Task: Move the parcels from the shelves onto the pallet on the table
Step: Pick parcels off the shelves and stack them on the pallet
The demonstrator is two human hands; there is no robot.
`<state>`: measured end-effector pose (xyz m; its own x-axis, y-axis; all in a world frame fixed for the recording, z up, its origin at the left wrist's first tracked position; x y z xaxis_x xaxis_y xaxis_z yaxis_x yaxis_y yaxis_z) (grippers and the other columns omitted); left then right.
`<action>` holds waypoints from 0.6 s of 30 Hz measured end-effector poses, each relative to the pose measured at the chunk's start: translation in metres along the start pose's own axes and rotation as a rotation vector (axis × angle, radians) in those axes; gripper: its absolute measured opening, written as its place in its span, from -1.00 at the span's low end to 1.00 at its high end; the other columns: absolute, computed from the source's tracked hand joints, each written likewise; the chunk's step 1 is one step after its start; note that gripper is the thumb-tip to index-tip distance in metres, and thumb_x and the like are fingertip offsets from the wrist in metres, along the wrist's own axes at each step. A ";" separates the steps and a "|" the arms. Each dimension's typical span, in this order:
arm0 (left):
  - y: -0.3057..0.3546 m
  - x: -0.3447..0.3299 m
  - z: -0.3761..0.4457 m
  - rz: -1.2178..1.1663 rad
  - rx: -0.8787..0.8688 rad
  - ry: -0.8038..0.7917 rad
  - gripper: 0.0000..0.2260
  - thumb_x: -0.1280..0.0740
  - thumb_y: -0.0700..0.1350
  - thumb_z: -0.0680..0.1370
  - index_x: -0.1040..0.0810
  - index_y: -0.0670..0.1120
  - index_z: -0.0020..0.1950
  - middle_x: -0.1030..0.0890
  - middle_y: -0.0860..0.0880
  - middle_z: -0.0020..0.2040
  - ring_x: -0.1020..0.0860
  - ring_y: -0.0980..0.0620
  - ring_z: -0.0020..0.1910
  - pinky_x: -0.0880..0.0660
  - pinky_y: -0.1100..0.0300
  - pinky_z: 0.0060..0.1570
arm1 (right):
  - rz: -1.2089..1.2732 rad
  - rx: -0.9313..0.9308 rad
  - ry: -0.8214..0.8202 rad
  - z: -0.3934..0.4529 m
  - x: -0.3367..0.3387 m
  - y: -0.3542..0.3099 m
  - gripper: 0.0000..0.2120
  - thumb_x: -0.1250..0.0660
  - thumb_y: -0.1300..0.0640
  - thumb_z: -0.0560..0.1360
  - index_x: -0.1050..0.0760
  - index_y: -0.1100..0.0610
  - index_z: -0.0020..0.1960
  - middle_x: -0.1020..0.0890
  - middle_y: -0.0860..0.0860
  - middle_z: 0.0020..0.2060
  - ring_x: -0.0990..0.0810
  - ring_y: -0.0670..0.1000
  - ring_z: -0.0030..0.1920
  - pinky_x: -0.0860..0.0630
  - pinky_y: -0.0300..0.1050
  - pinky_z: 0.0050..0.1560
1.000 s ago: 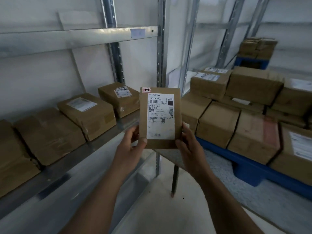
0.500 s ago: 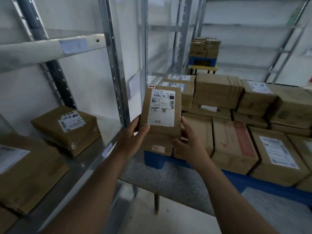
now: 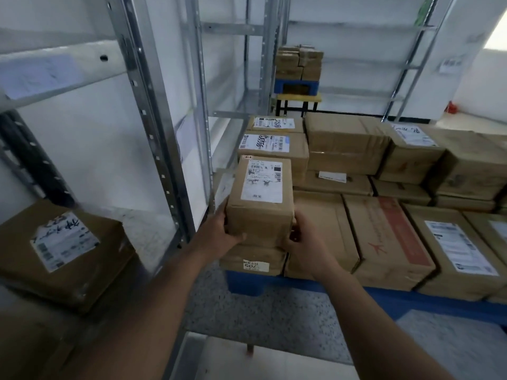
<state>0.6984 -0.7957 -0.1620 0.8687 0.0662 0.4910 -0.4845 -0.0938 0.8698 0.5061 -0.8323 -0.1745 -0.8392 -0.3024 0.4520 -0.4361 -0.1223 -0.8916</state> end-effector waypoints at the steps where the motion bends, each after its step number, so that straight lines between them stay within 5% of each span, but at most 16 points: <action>1: -0.003 -0.001 0.003 0.020 -0.004 -0.002 -0.24 -0.43 -0.10 0.46 -0.04 0.13 0.51 -0.41 -0.01 0.36 -0.41 -0.04 0.31 -0.38 -0.05 0.31 | -0.005 -0.009 0.003 0.002 -0.001 0.002 -0.34 -0.38 0.24 0.46 -0.22 -0.16 0.43 -0.58 -0.14 0.11 -0.57 -0.08 0.13 -0.58 0.11 0.08; 7: -0.012 0.000 0.021 0.108 -0.005 -0.003 -0.24 -0.41 -0.05 0.48 0.00 0.17 0.51 -0.45 -0.03 0.35 -0.45 -0.07 0.28 -0.40 -0.07 0.29 | -0.071 -0.035 0.035 0.011 0.002 0.000 -0.36 -0.37 0.22 0.48 -0.21 -0.11 0.45 -0.53 -0.19 0.03 -0.57 -0.05 0.09 -0.58 0.09 0.08; 18: -0.013 0.001 0.007 0.104 -0.012 0.043 -0.25 -0.39 -0.09 0.50 0.01 0.14 0.53 -0.37 0.00 0.41 -0.38 -0.03 0.35 -0.36 0.04 0.30 | -0.159 -0.034 0.043 0.008 0.003 0.002 -0.34 -0.39 0.17 0.47 -0.18 -0.06 0.47 -0.51 -0.04 0.23 -0.54 -0.01 0.16 -0.55 0.10 0.13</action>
<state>0.7063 -0.8016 -0.1731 0.8085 0.0991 0.5801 -0.5732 -0.0907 0.8144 0.5058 -0.8405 -0.1750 -0.7716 -0.2413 0.5886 -0.5745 -0.1329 -0.8076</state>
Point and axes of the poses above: each hand's wrist, its own z-axis towards the middle knuckle, its own x-axis out of the back of the hand, y = z × x, the point moved 5 cm from there along z, towards the middle knuckle
